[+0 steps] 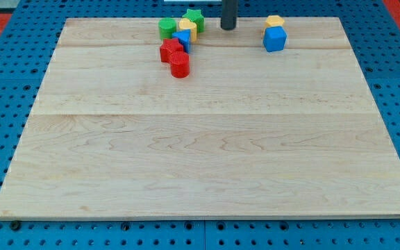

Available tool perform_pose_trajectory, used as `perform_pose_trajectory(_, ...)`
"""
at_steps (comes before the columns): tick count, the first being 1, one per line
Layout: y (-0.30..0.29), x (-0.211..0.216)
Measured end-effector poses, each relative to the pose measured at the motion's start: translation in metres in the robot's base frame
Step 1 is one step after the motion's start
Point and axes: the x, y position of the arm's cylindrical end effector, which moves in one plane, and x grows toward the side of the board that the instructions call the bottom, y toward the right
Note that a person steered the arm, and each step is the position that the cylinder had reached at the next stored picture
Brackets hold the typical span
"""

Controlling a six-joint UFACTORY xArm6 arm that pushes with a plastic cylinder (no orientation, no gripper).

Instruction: Separate blue triangle from group of blocks

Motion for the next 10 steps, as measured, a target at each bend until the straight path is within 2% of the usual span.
perform_pose_trajectory(4, -0.035, 0.008)
perform_pose_trajectory(5, -0.035, 0.042)
perform_pose_trajectory(6, -0.035, 0.053)
perform_pose_trajectory(7, -0.024, 0.015)
perform_pose_trajectory(8, -0.022, -0.001)
perform_pose_trajectory(10, -0.094, 0.0)
